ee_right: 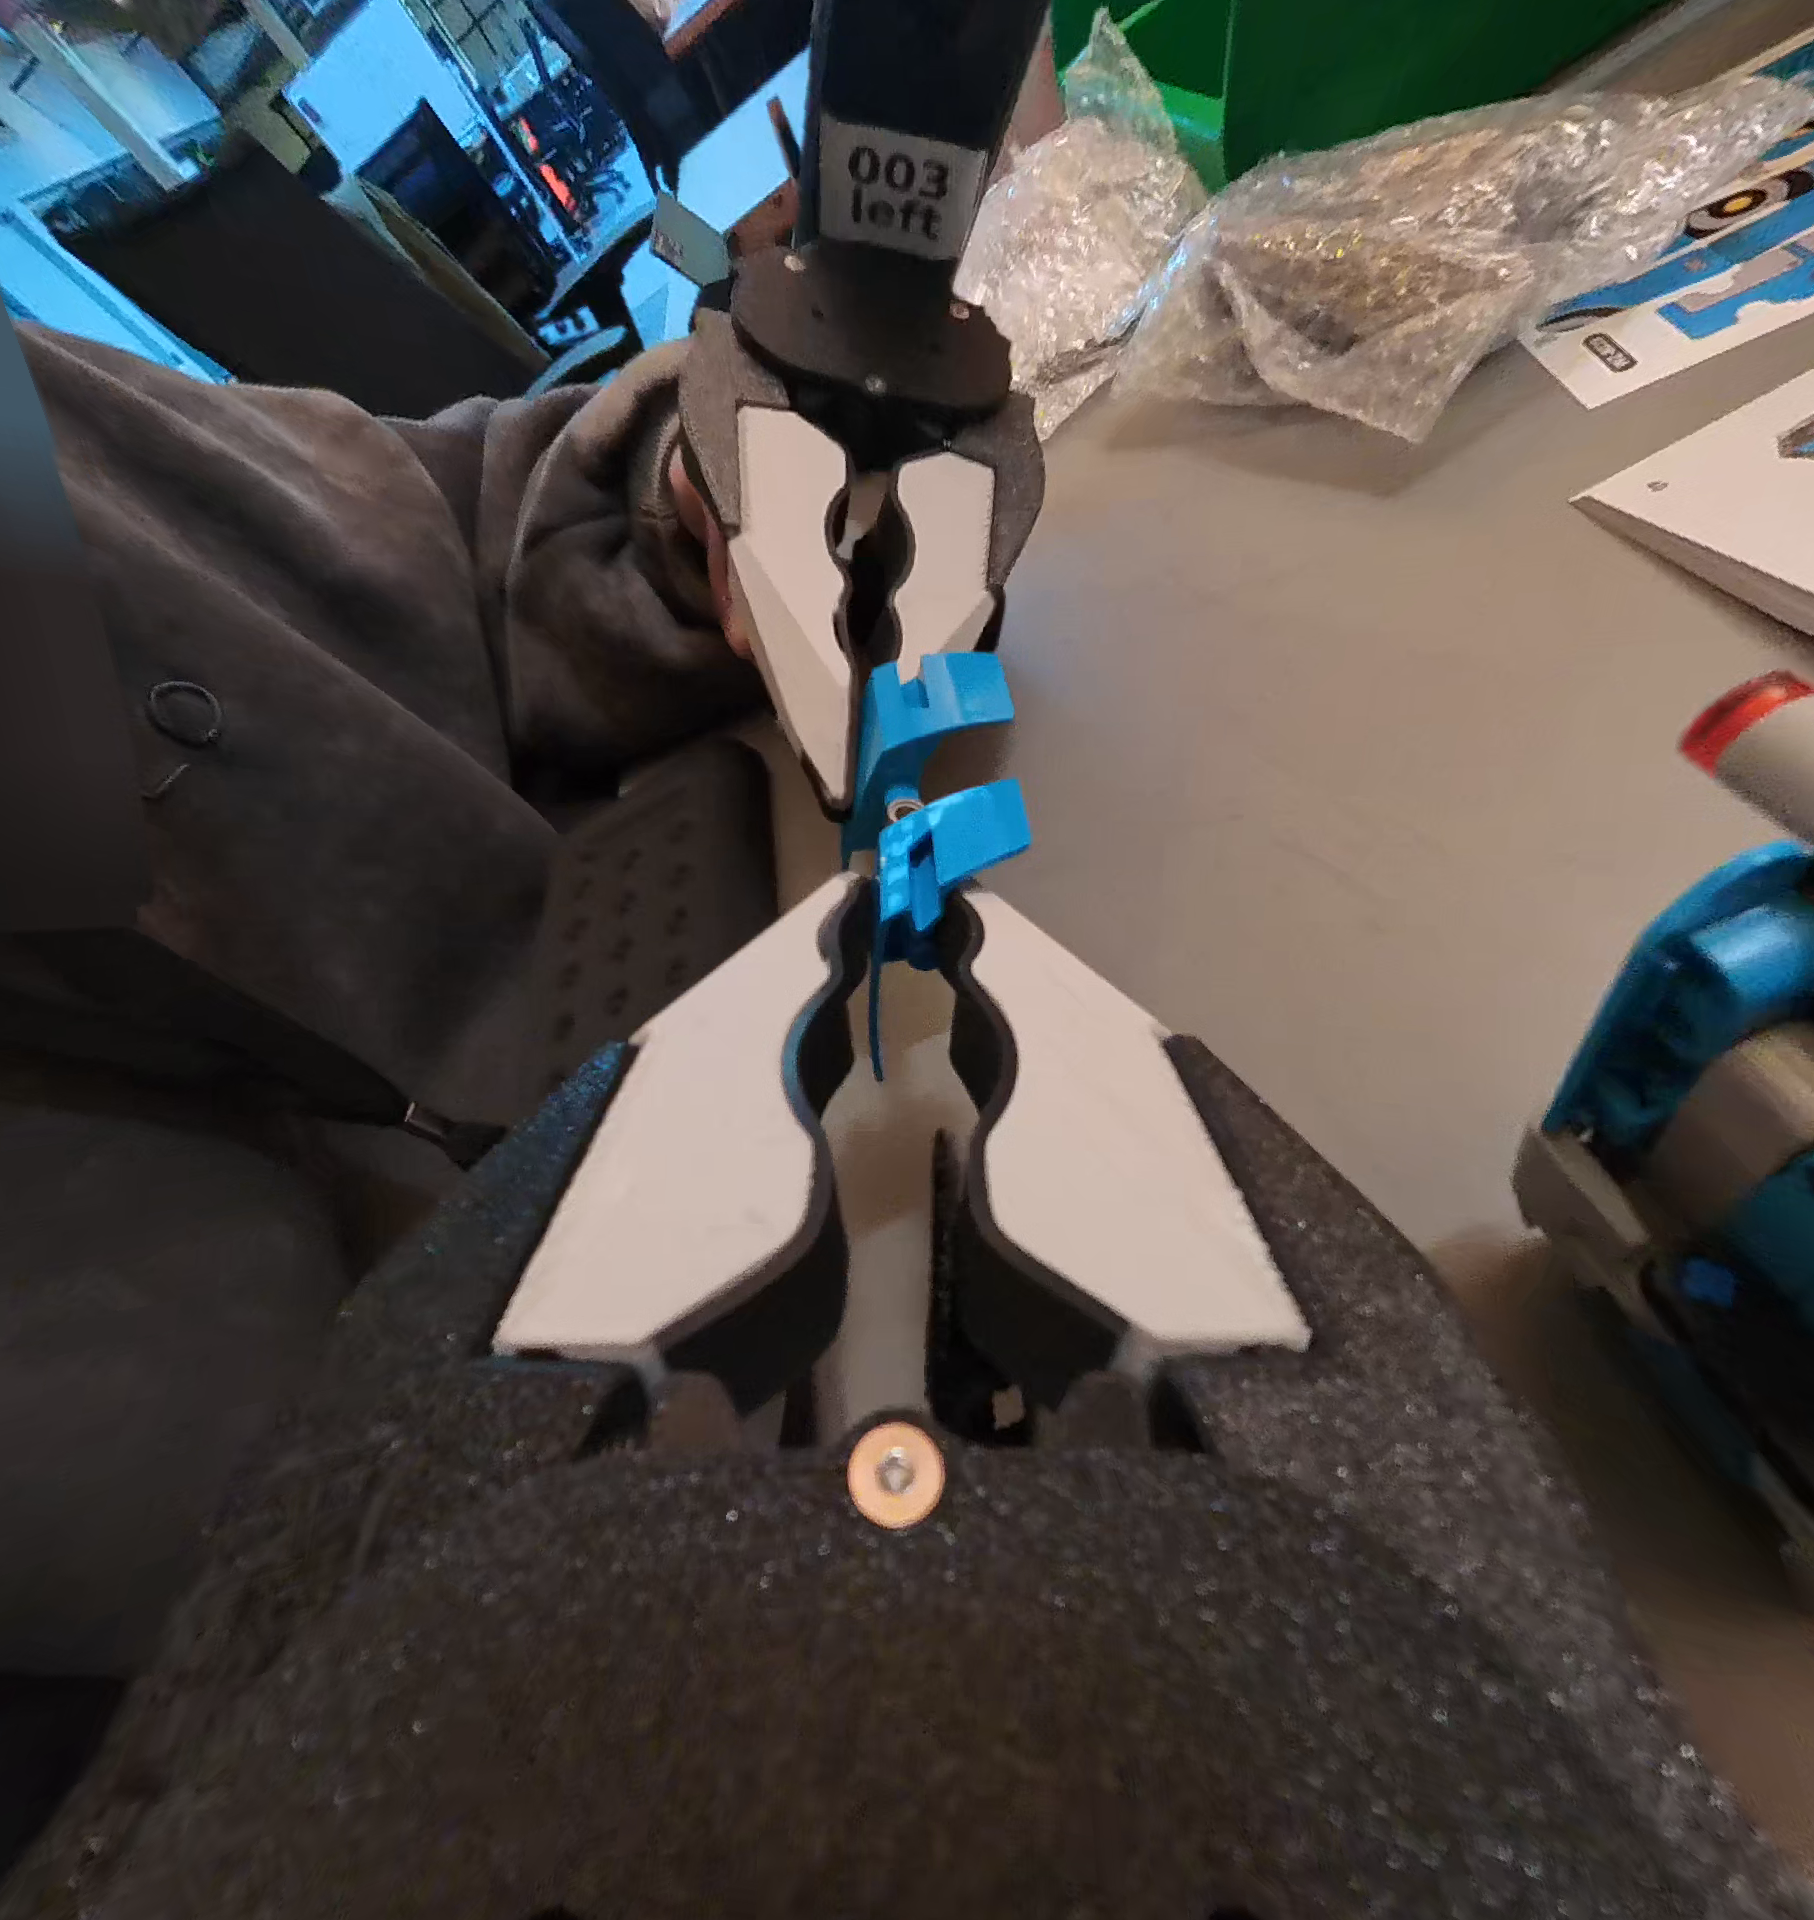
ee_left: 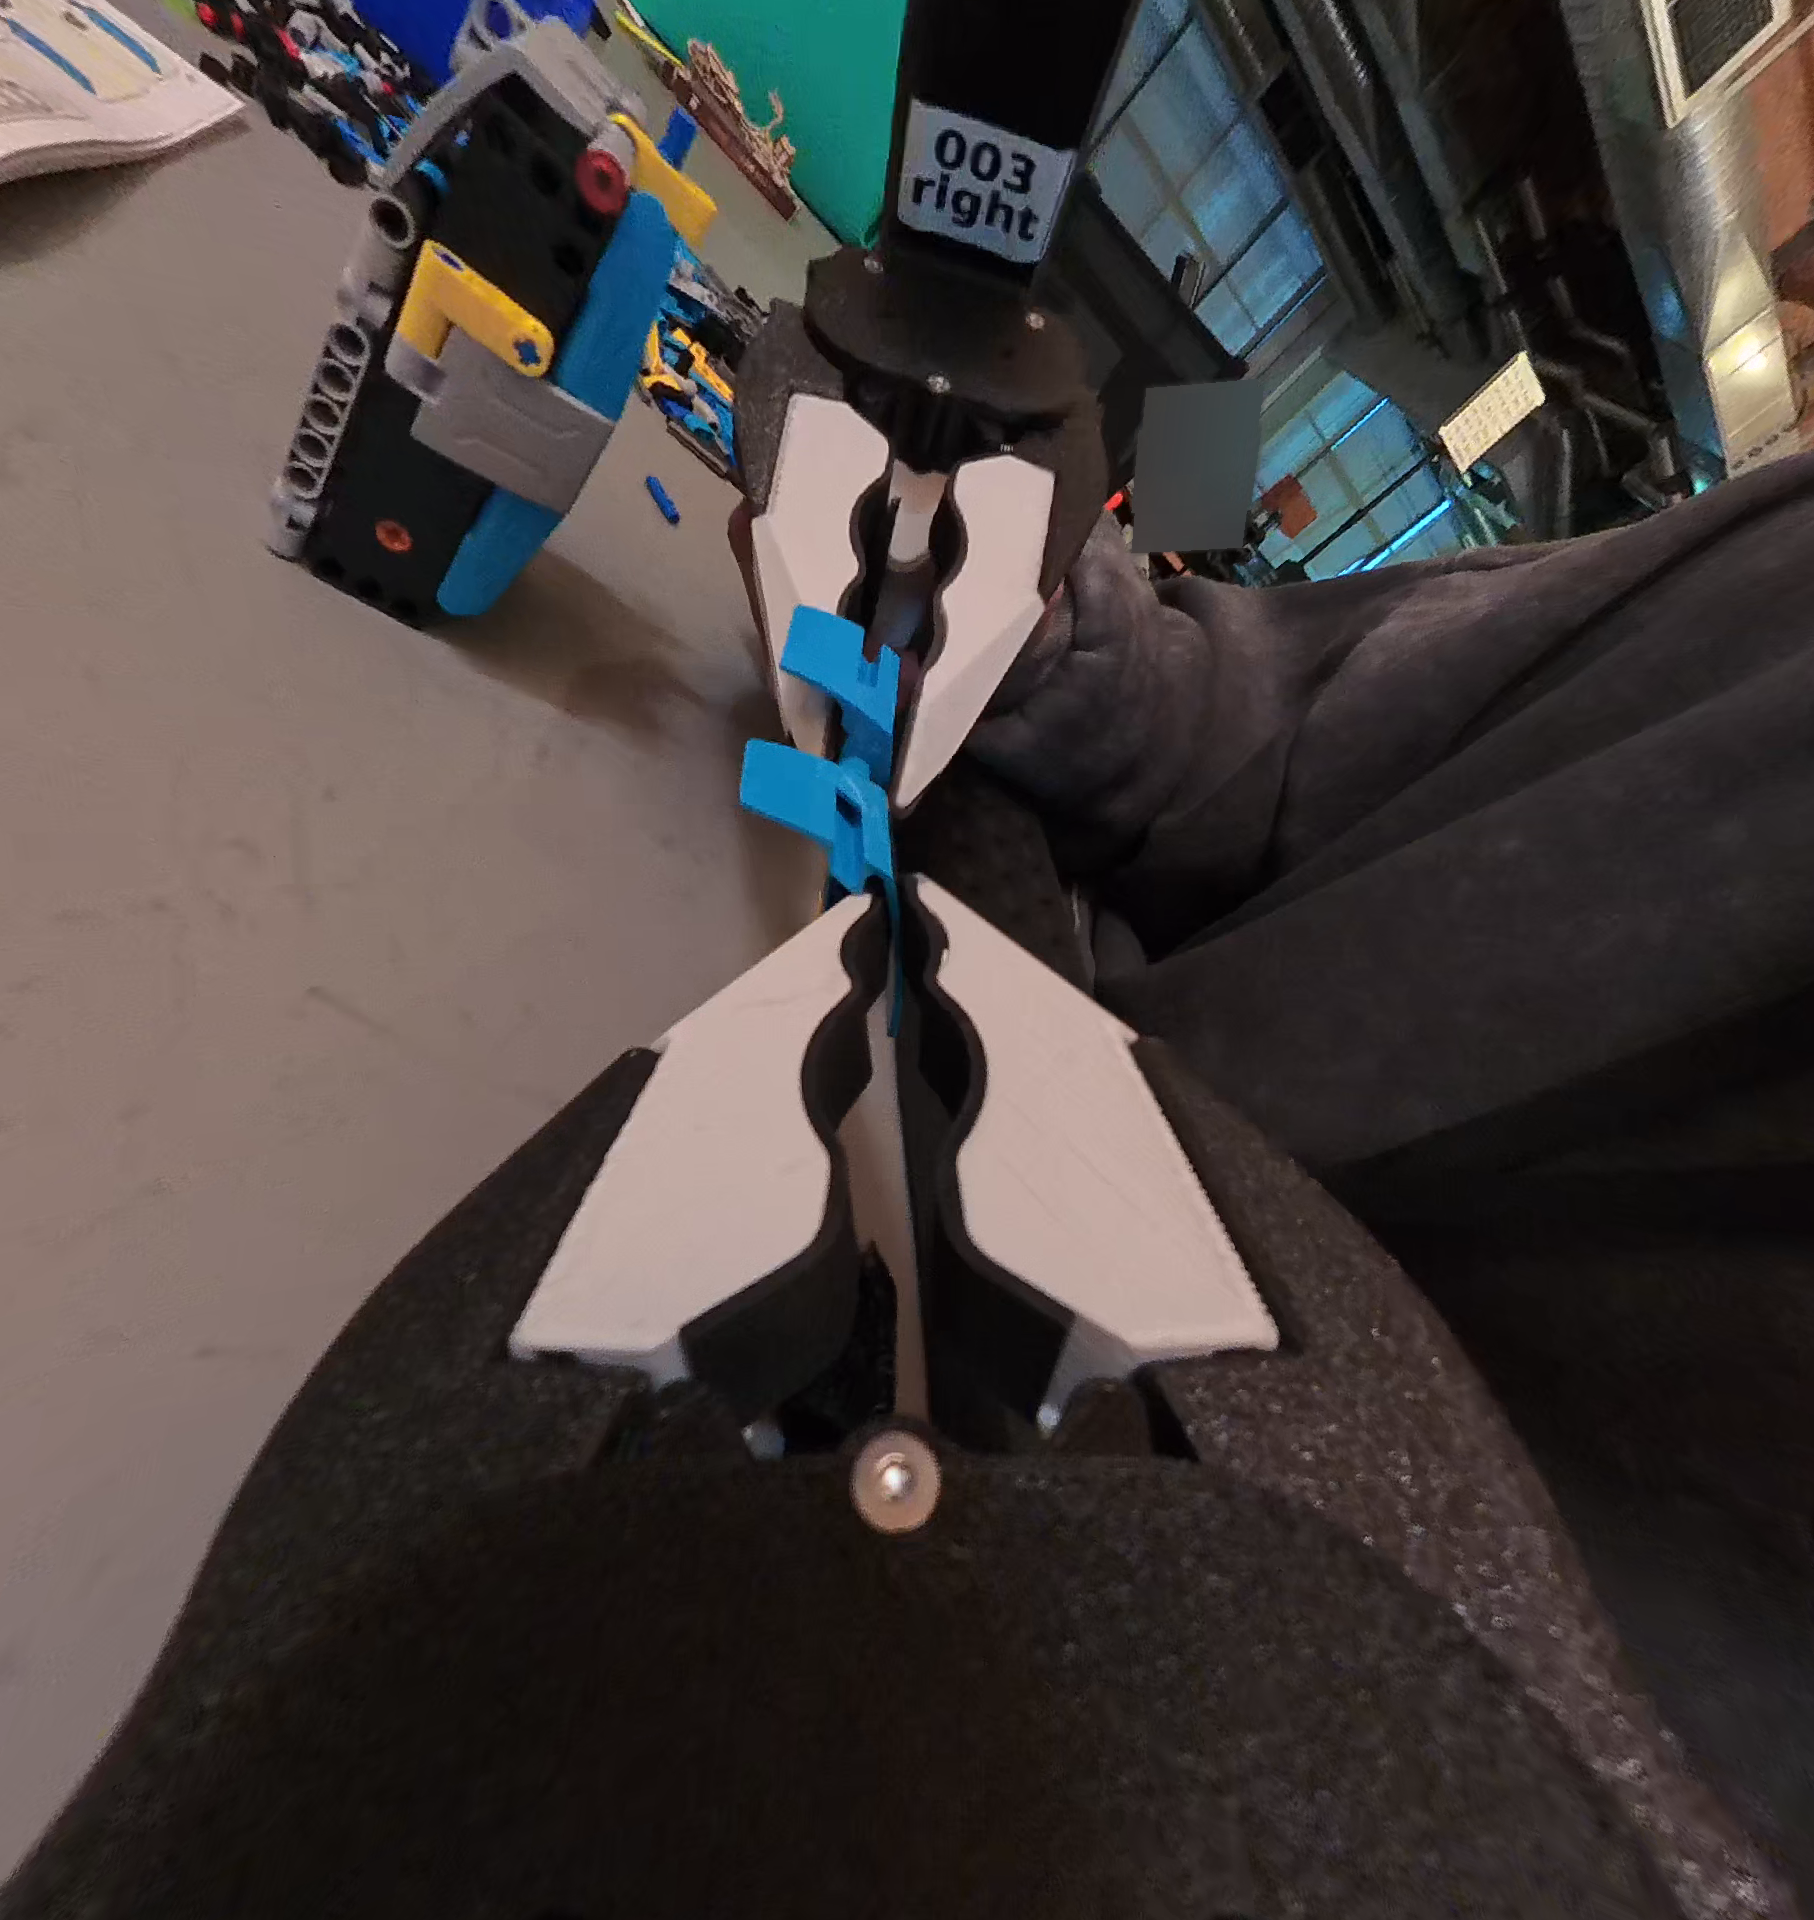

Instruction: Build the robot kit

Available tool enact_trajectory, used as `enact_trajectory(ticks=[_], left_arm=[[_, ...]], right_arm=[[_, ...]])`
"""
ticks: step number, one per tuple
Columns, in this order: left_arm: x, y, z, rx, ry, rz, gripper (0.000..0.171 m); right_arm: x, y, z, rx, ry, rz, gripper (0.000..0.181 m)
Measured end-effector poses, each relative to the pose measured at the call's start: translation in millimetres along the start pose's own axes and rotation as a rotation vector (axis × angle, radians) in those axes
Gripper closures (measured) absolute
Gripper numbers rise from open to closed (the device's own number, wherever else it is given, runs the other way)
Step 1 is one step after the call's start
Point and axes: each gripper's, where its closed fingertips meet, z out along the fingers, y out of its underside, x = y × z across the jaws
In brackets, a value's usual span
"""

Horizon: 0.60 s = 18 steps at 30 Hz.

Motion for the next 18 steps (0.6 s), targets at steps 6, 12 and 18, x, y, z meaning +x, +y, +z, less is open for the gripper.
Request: enact_trajectory(ticks=[6, 12, 18], left_arm=[[4.0, -4.6, -0.4, 0.033, 0.032, -0.024, 0.171], [12.1, -14.4, -1.6, 0.101, 0.084, -0.02, 0.171], [4.1, -19.7, -0.1, 0.139, -0.025, 0.086, 0.171]], right_arm=[[-5.0, -6.7, -0.5, 0.054, -0.087, 0.099, 0.171], [-9.4, -19.1, -2.9, 0.13, -0.129, 0.14, 0.171], [-0.4, -24.2, -6.1, 0.163, -0.105, 0.187, 0.17]])
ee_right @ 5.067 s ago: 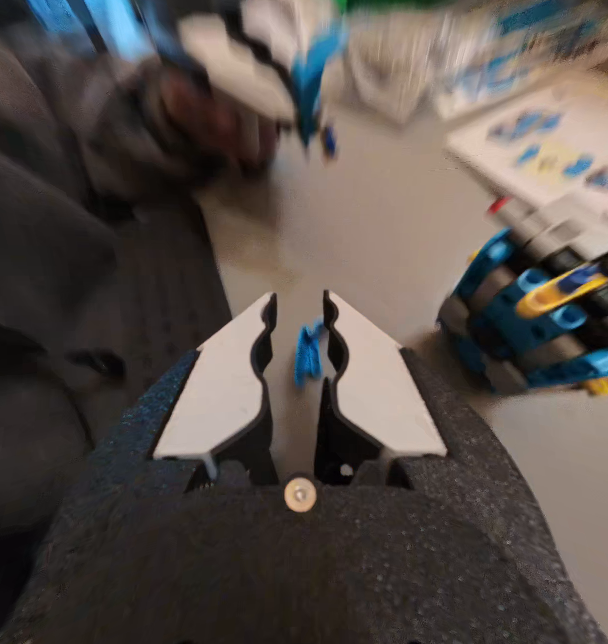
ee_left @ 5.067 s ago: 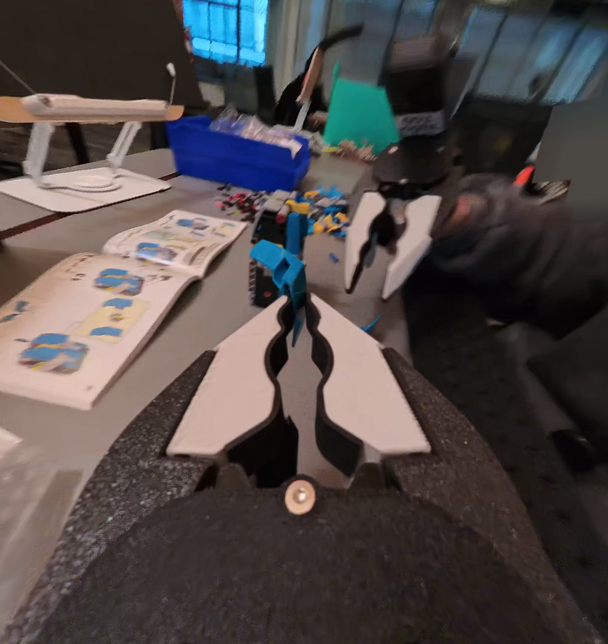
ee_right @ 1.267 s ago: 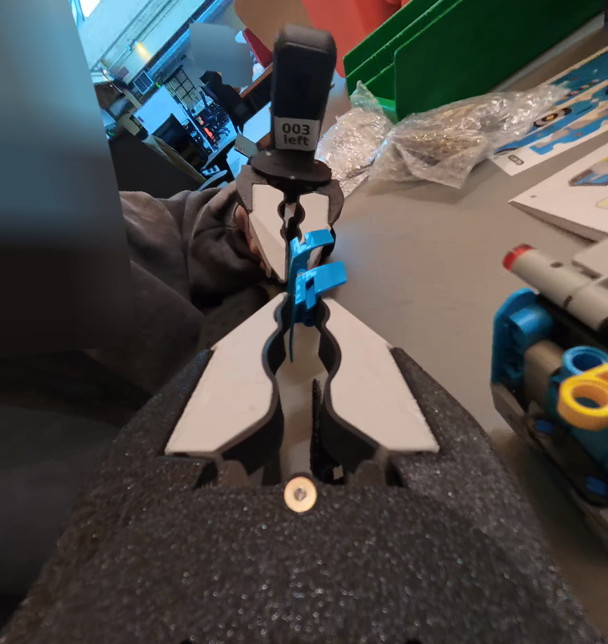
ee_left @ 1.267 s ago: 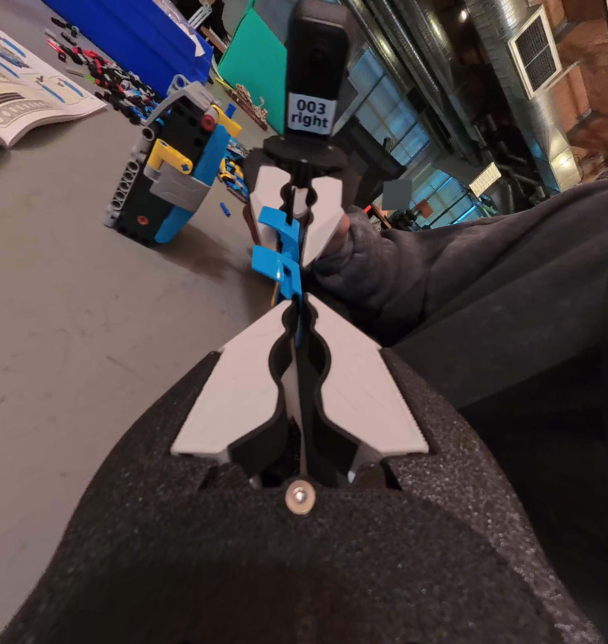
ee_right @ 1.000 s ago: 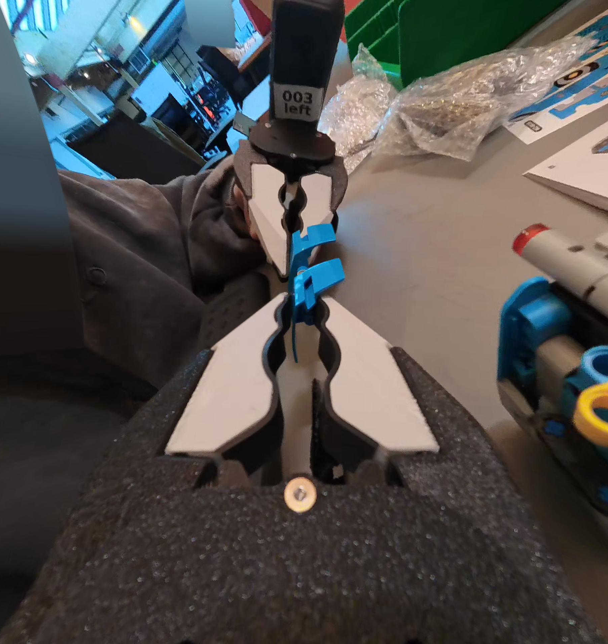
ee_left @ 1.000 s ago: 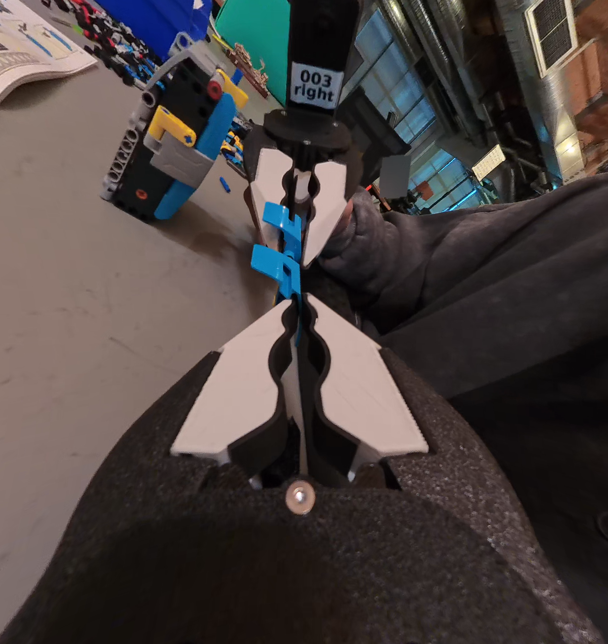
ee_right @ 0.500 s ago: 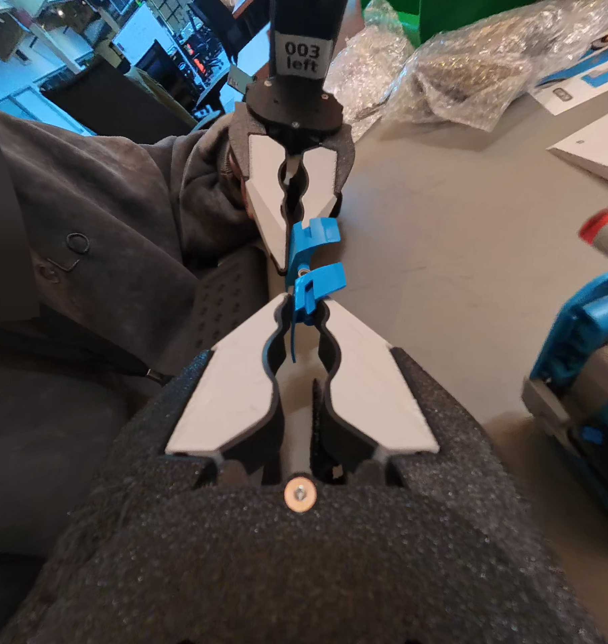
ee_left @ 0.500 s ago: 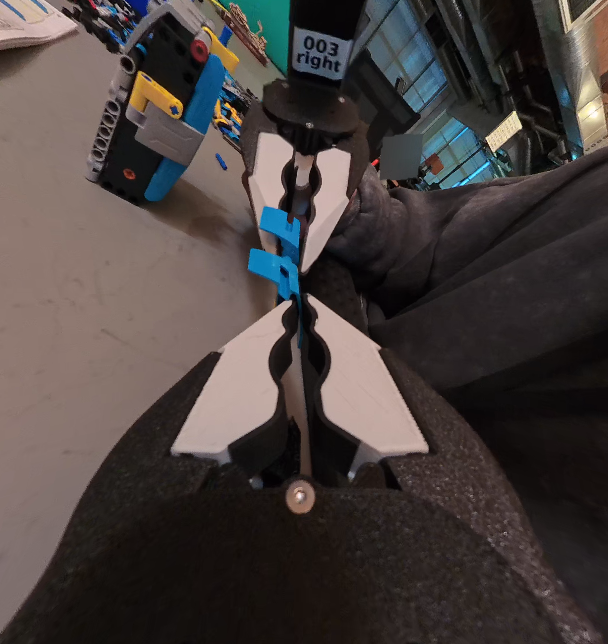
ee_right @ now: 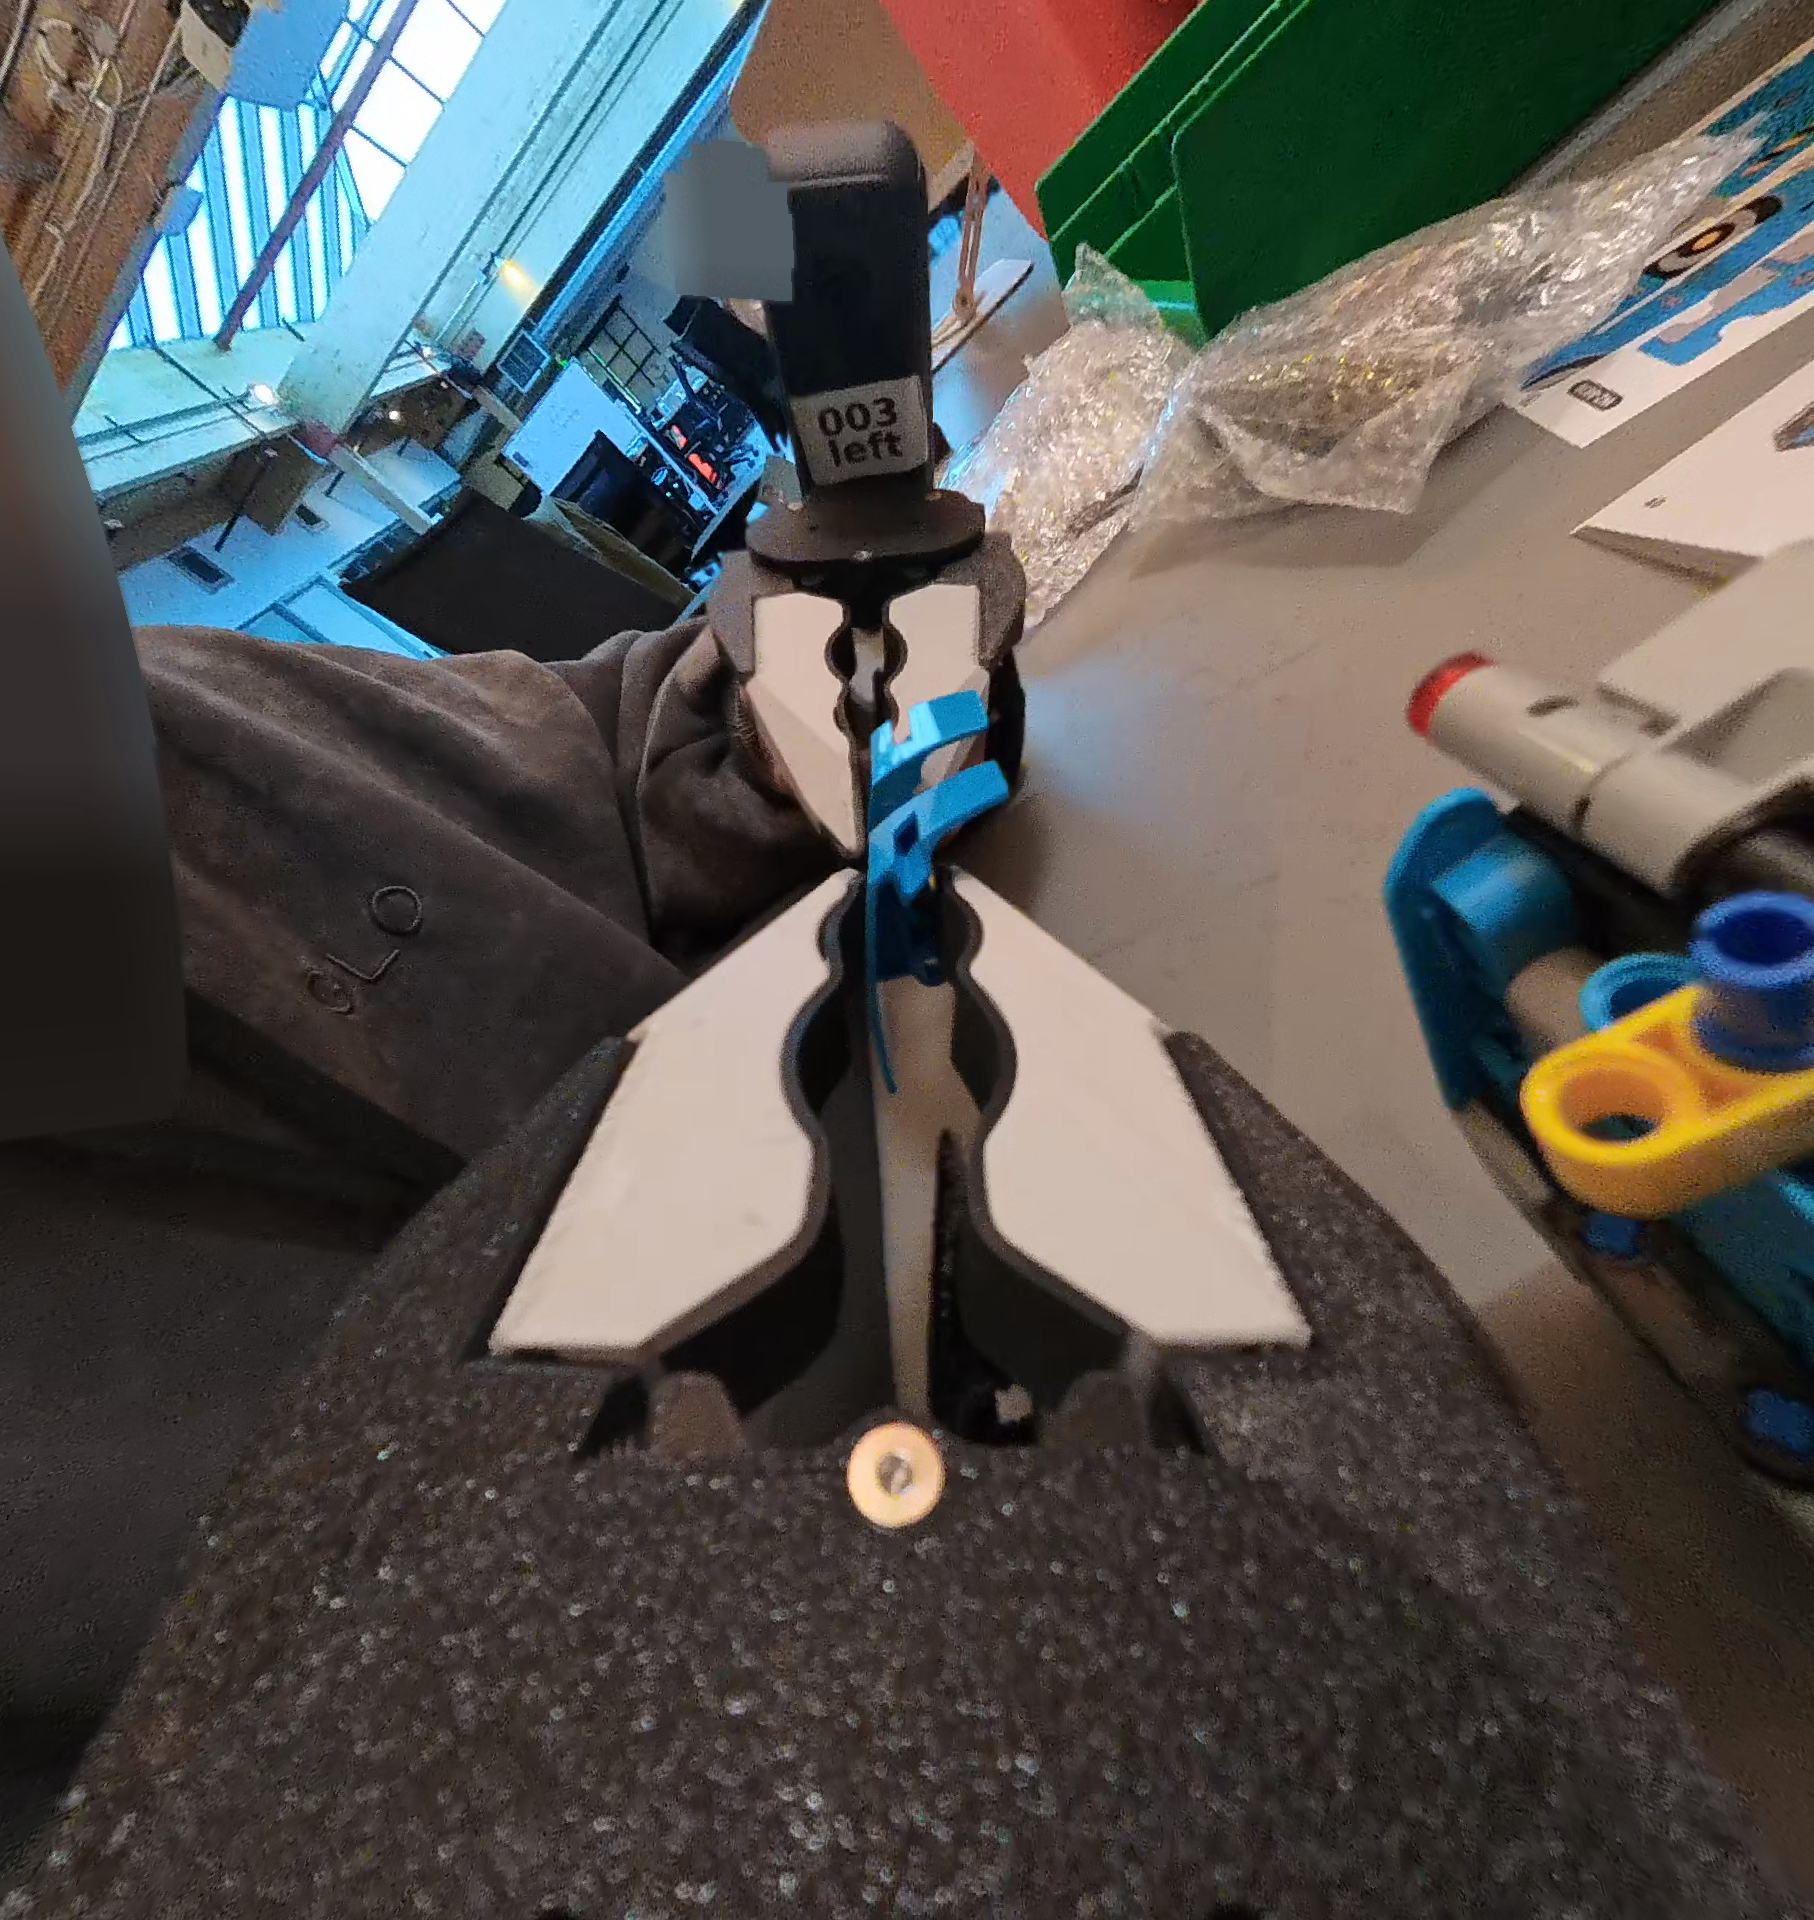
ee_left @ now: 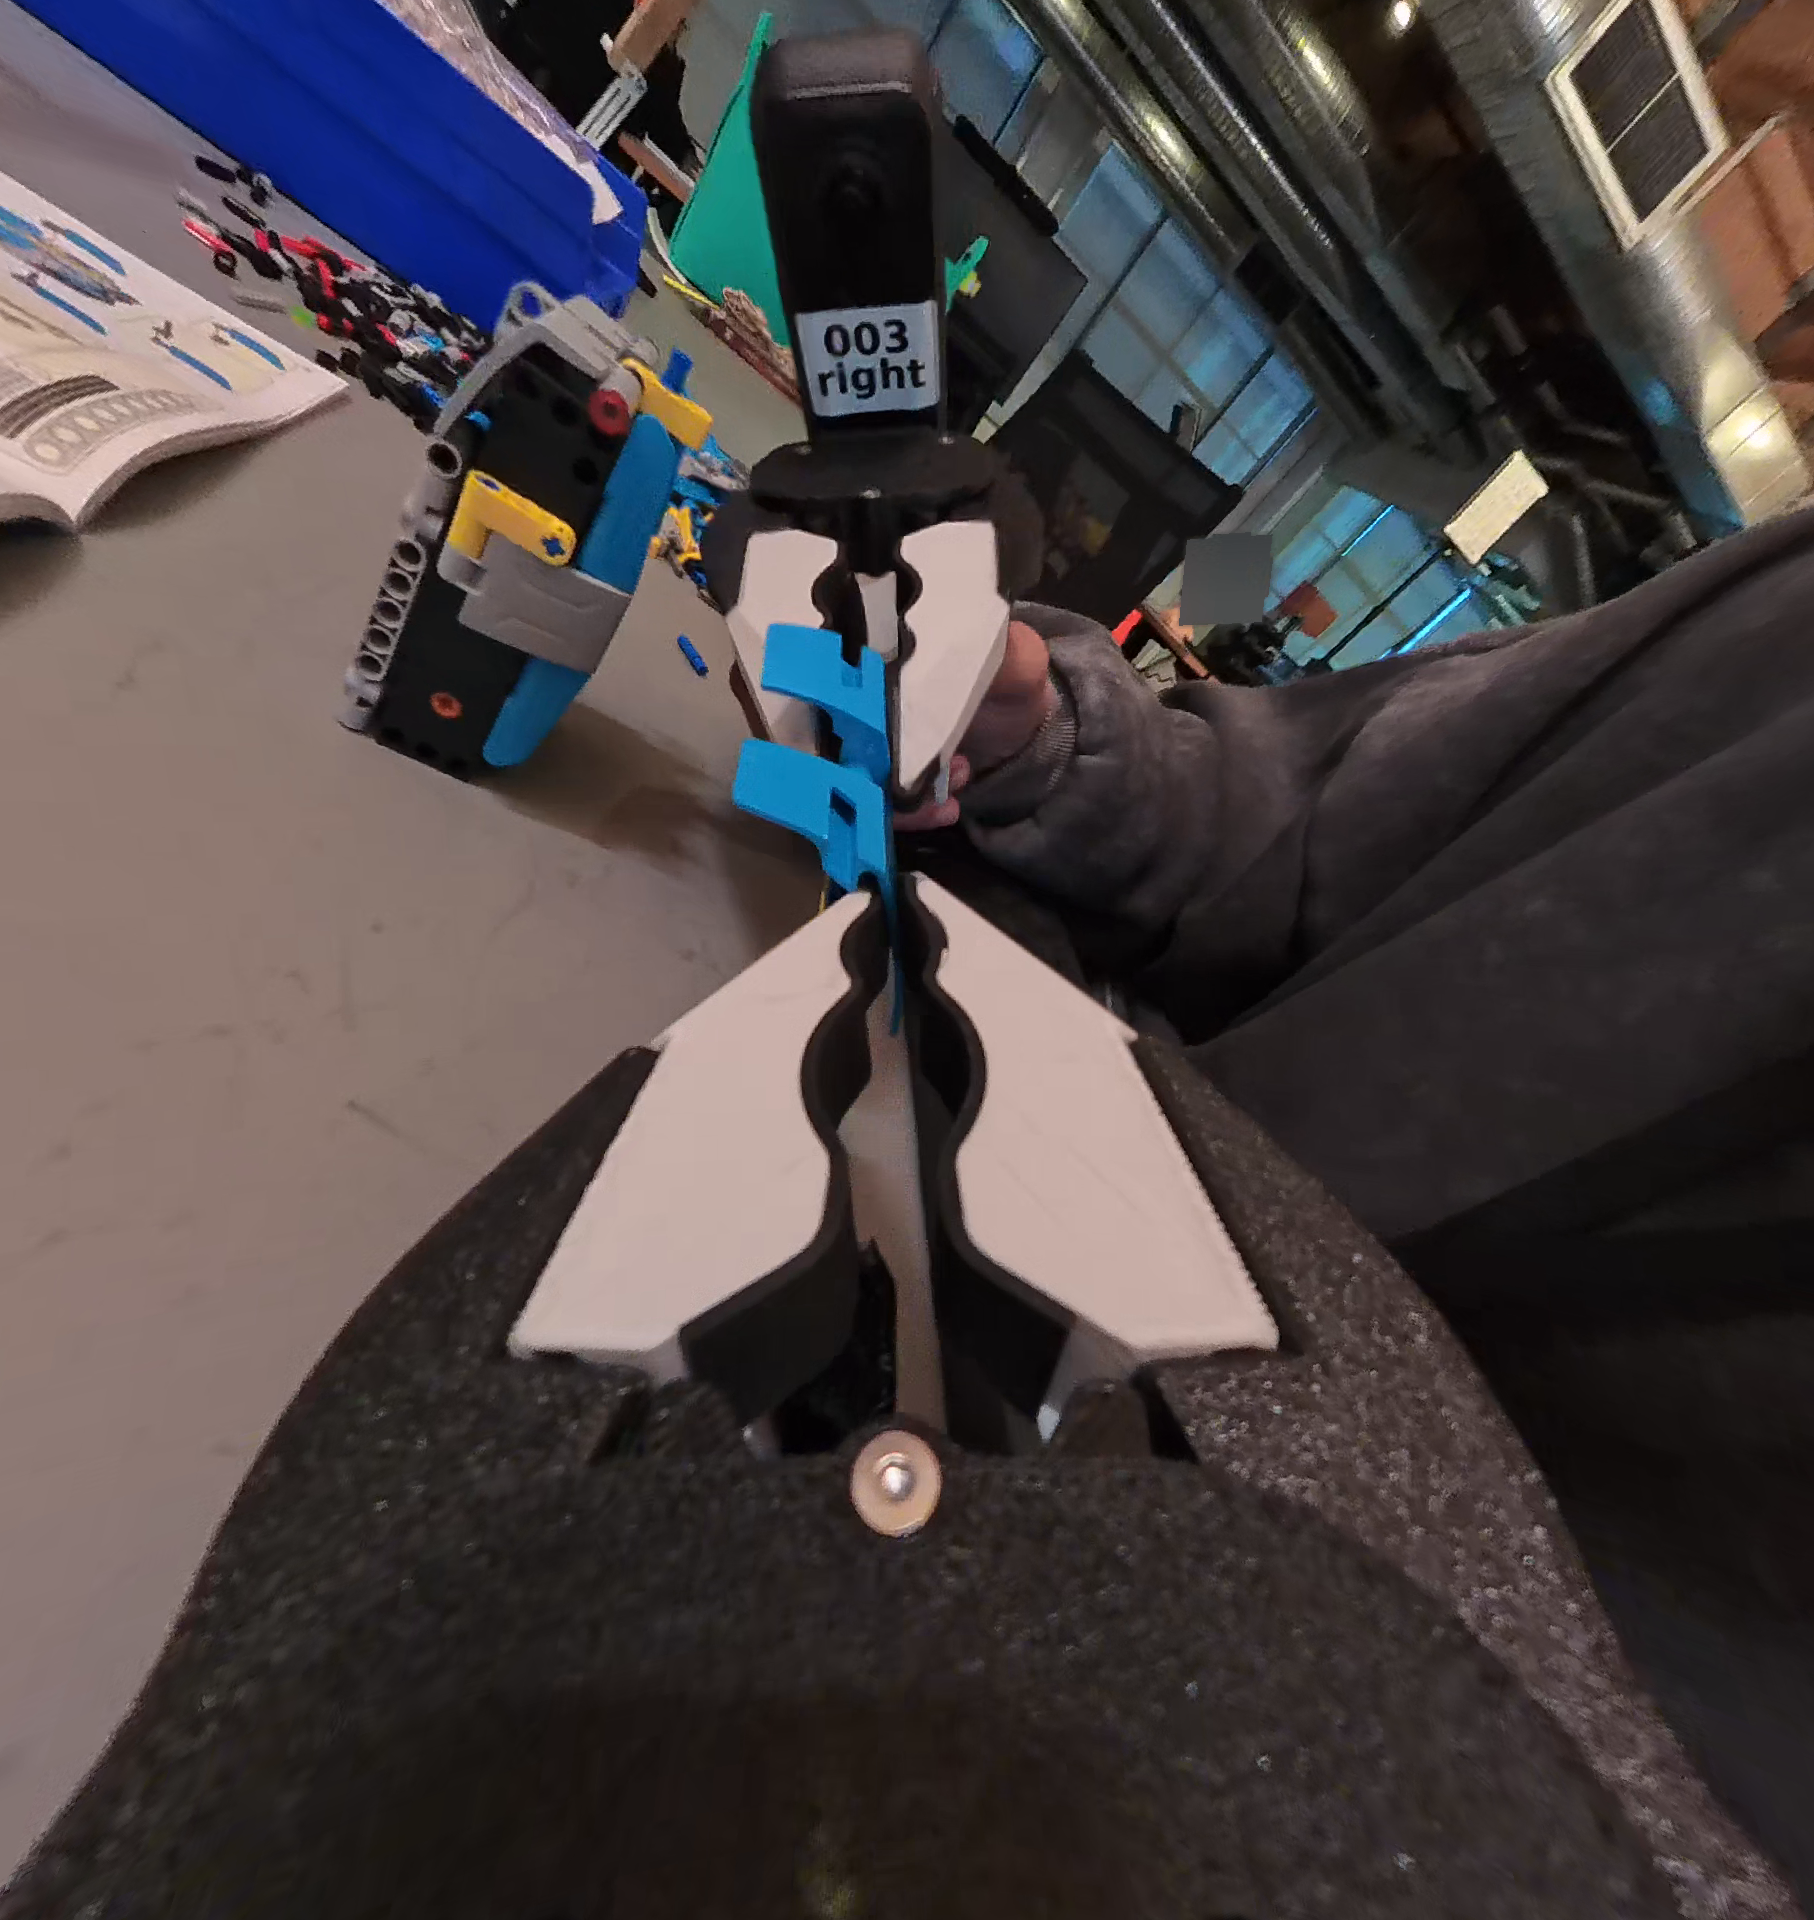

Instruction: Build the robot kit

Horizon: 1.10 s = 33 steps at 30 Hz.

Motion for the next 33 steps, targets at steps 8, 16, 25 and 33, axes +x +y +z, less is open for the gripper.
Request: enact_trajectory(ticks=[8, 16, 25, 33], left_arm=[[-2.5, -7.4, -6.5, 0.04, 0.029, -0.066, 0.171], [-1.9, -9.2, -7.2, 0.061, 0.019, -0.044, 0.171], [1.5, -23.9, -10.2, 0.183, 0.03, -0.041, 0.171], [-1.0, -19.0, -9.0, 0.147, 0.039, -0.083, 0.171]], right_arm=[[3.8, -3.5, -5.1, 0.021, 0.026, -0.023, 0.152], [4.4, 4.2, -4.8, -0.036, 0.063, -0.066, 0.169], [-3.5, -9.6, -6.0, 0.061, 0.026, -0.036, 0.178], [0.7, -2.8, -5.1, 0.006, 0.088, -0.117, 0.177]])
